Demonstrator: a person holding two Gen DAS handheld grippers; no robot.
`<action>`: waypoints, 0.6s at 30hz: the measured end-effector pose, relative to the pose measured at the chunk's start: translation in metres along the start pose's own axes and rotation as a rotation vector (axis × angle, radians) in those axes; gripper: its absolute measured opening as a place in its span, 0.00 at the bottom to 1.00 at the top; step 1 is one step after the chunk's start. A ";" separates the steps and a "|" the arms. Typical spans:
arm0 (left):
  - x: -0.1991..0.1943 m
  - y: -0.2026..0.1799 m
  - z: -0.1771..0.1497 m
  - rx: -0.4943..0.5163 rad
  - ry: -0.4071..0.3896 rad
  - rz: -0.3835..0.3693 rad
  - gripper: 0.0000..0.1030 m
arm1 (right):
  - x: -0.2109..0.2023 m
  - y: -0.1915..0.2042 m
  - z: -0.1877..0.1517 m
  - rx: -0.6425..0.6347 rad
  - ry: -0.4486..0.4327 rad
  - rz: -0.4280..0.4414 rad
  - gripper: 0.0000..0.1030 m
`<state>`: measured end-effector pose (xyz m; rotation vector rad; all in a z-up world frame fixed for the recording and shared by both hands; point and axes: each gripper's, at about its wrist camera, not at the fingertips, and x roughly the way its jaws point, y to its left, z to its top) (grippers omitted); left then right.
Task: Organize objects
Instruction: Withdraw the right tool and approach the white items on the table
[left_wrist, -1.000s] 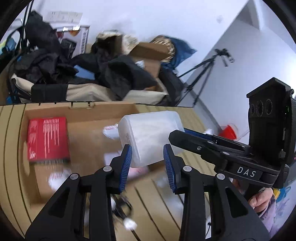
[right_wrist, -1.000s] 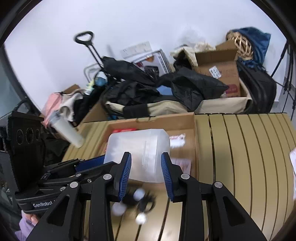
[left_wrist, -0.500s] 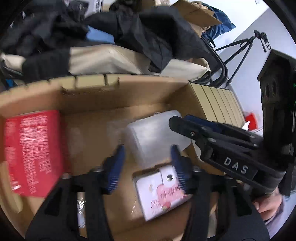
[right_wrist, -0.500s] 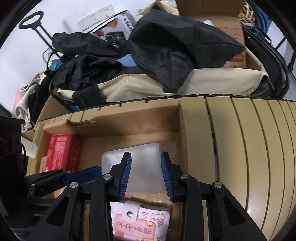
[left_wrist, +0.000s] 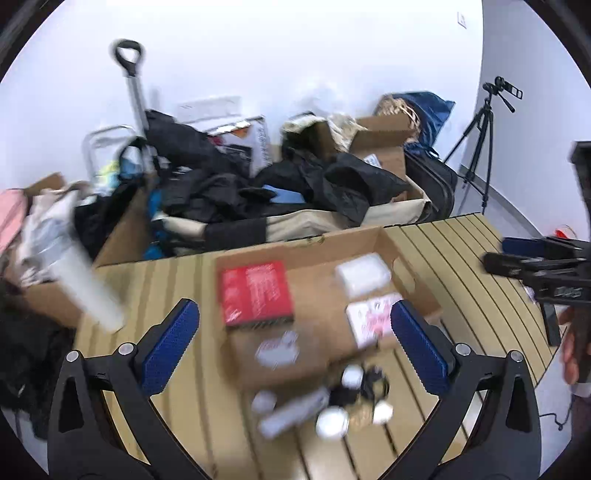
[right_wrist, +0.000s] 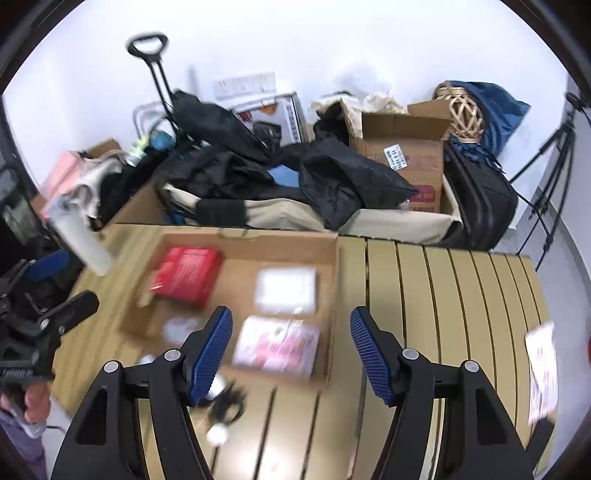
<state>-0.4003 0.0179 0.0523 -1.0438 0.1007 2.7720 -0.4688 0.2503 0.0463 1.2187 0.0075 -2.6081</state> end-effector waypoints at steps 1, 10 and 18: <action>-0.023 -0.001 -0.011 0.012 -0.013 0.033 1.00 | -0.027 0.005 -0.017 0.006 -0.026 0.006 0.68; -0.183 -0.016 -0.133 0.065 -0.108 0.133 1.00 | -0.156 0.051 -0.161 0.026 -0.161 0.027 0.72; -0.241 -0.020 -0.248 -0.141 -0.102 0.205 1.00 | -0.196 0.102 -0.289 -0.032 -0.219 -0.063 0.73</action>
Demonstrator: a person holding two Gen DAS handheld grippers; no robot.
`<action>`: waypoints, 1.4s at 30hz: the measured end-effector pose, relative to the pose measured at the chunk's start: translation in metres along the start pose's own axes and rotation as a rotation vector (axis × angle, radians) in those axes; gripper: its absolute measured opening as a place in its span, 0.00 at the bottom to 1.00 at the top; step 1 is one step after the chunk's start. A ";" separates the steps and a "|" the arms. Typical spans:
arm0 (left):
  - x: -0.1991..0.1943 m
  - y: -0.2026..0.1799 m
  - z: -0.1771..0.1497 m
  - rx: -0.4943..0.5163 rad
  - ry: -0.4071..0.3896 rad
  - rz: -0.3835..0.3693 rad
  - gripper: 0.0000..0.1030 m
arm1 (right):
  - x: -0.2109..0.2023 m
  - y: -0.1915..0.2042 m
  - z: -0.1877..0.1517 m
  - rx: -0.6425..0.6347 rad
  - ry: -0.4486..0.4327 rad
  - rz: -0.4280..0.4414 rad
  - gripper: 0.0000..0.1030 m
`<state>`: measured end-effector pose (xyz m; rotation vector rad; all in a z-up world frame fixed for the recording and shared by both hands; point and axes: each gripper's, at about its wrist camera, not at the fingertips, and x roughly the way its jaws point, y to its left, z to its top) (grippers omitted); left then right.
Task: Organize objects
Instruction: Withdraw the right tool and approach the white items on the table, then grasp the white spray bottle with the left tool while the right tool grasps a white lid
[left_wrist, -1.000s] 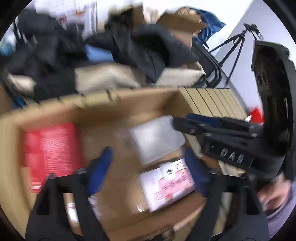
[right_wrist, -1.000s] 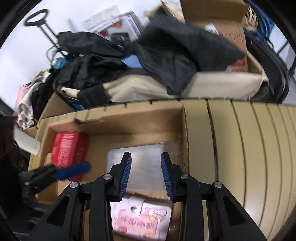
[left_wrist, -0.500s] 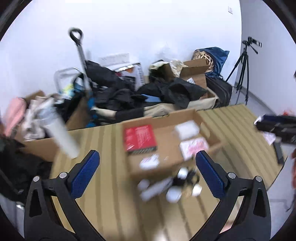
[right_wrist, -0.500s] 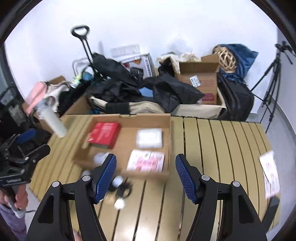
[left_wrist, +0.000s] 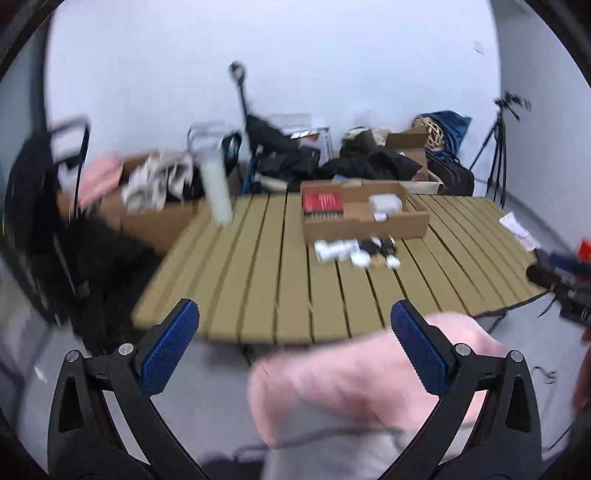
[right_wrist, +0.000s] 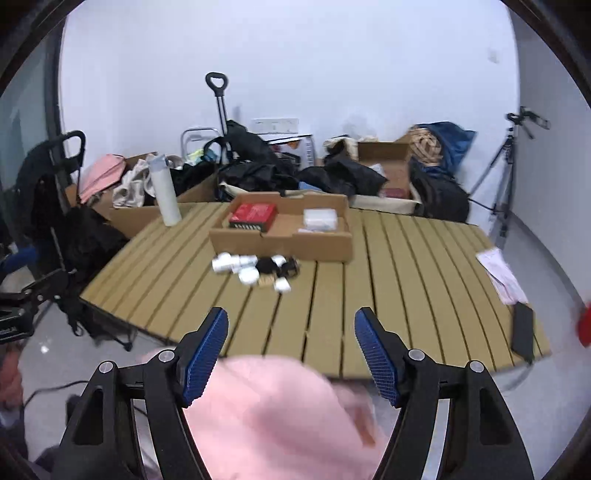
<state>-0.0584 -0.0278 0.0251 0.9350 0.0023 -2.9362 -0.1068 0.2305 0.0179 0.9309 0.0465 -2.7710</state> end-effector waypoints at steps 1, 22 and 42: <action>-0.004 0.001 -0.015 -0.038 0.022 -0.017 1.00 | -0.004 0.004 -0.012 0.012 0.009 0.025 0.73; 0.038 -0.016 -0.035 0.022 -0.047 -0.091 1.00 | 0.023 0.029 -0.054 -0.083 0.019 0.165 0.88; 0.317 -0.017 0.073 0.065 0.224 -0.313 0.89 | 0.326 0.031 0.084 -0.103 0.292 0.278 0.56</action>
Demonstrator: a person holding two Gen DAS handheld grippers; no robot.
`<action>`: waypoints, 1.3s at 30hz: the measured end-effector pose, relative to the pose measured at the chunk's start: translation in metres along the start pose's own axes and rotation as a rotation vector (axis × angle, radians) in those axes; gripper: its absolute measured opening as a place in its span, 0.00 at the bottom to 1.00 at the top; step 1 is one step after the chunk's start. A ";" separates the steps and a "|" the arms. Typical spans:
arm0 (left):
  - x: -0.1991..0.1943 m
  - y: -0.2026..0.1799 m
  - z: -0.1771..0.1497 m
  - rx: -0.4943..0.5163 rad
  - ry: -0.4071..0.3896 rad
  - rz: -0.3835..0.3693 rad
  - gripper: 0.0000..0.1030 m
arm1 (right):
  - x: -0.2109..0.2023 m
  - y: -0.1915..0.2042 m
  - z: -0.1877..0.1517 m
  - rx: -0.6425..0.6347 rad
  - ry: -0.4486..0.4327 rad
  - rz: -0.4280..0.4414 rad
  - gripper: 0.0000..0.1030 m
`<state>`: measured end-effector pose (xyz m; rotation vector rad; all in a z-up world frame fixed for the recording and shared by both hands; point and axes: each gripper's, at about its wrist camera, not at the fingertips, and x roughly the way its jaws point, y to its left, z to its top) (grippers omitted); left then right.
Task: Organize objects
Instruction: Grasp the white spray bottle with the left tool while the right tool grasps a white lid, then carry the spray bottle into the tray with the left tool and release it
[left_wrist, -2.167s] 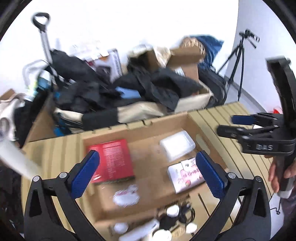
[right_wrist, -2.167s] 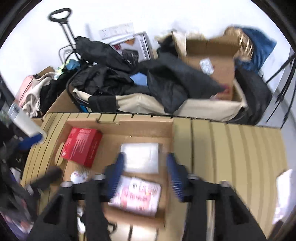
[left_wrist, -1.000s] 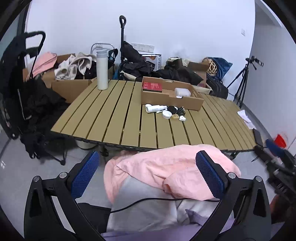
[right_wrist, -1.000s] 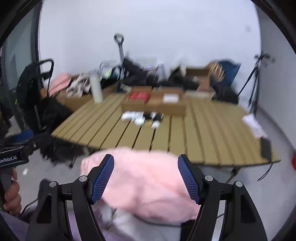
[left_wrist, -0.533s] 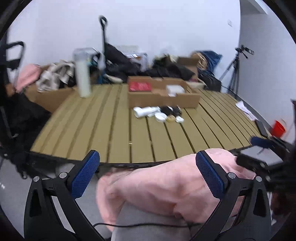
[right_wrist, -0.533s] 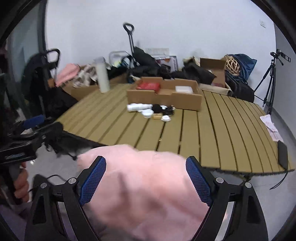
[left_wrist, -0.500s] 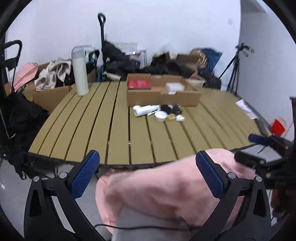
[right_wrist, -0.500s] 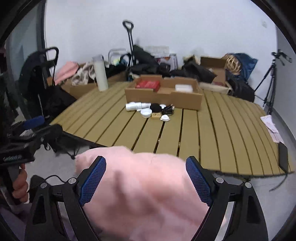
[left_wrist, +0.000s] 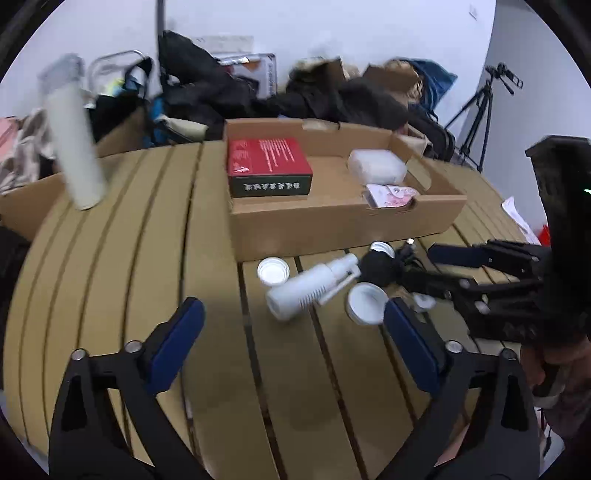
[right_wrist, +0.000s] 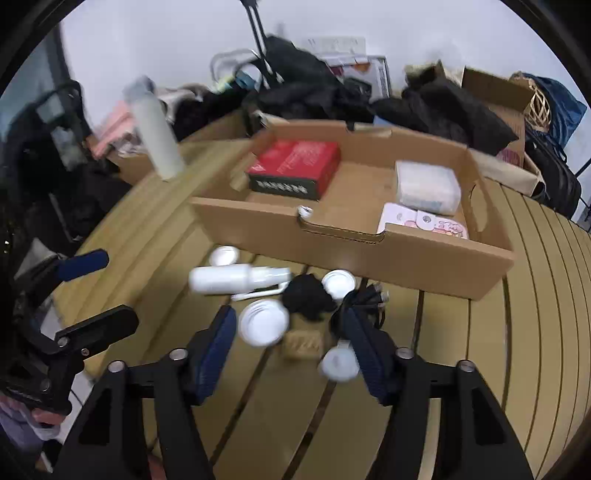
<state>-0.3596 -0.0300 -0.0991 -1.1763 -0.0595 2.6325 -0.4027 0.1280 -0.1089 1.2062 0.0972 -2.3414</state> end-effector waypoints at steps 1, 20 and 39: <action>0.009 0.005 0.004 0.004 0.003 -0.001 0.86 | 0.007 -0.001 -0.001 0.009 0.004 0.031 0.55; 0.055 -0.012 -0.017 0.044 0.149 -0.189 0.28 | 0.054 0.014 -0.011 -0.129 0.079 -0.028 0.18; -0.100 -0.025 -0.050 -0.108 0.054 -0.207 0.23 | -0.093 0.014 -0.045 -0.001 -0.100 -0.022 0.06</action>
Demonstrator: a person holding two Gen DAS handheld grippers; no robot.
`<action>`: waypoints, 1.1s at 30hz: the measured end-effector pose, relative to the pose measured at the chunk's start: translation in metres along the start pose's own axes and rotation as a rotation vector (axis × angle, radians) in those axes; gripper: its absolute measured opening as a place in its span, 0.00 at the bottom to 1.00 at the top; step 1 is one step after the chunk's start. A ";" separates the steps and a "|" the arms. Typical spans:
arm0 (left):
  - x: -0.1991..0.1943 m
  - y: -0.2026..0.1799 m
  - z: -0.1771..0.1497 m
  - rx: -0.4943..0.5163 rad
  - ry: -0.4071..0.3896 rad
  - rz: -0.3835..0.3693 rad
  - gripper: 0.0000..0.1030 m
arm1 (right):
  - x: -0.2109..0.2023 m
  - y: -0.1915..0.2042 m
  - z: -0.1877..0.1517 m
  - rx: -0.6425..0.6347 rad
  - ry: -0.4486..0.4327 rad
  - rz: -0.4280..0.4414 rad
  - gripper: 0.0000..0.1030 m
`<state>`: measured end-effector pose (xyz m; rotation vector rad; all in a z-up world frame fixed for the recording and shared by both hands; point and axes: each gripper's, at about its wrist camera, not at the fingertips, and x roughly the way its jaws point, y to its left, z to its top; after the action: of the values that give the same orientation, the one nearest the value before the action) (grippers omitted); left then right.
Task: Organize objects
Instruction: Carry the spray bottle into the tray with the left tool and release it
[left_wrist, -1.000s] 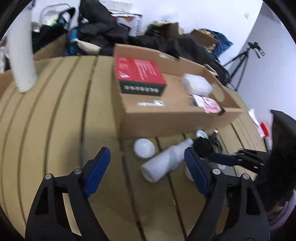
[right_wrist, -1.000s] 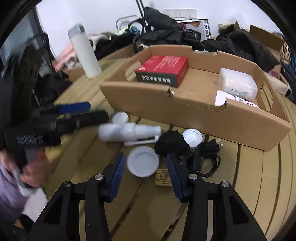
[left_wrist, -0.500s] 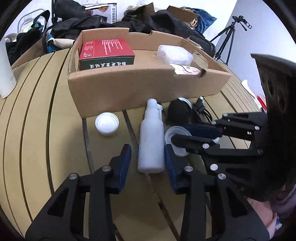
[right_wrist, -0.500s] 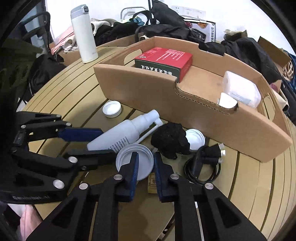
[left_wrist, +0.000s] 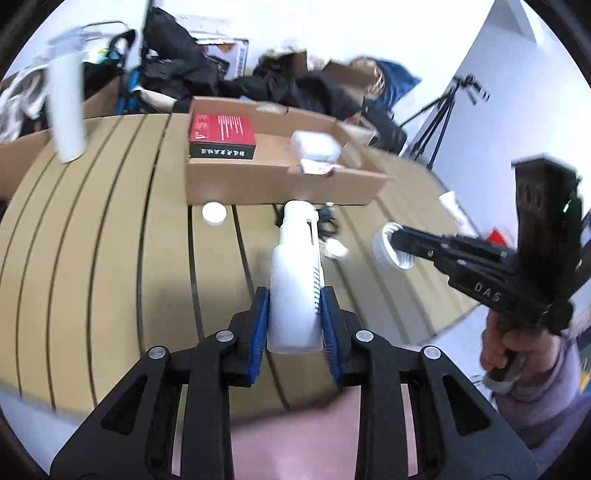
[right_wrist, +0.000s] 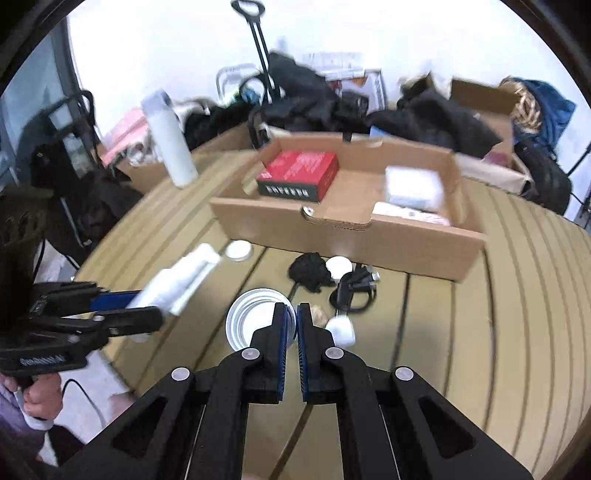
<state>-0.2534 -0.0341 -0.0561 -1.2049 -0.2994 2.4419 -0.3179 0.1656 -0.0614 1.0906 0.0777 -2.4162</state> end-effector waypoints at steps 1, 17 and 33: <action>-0.018 -0.006 -0.011 -0.013 -0.015 -0.010 0.23 | -0.018 0.005 -0.010 0.005 -0.011 0.004 0.06; -0.025 -0.016 0.066 0.093 -0.078 0.004 0.23 | -0.051 0.003 0.000 -0.037 -0.055 -0.048 0.06; 0.175 0.052 0.188 0.175 0.231 0.131 0.41 | 0.185 -0.070 0.131 0.088 0.213 0.064 0.06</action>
<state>-0.5124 -0.0066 -0.0854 -1.4490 0.0610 2.3474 -0.5444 0.1205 -0.1157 1.3662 0.0069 -2.2583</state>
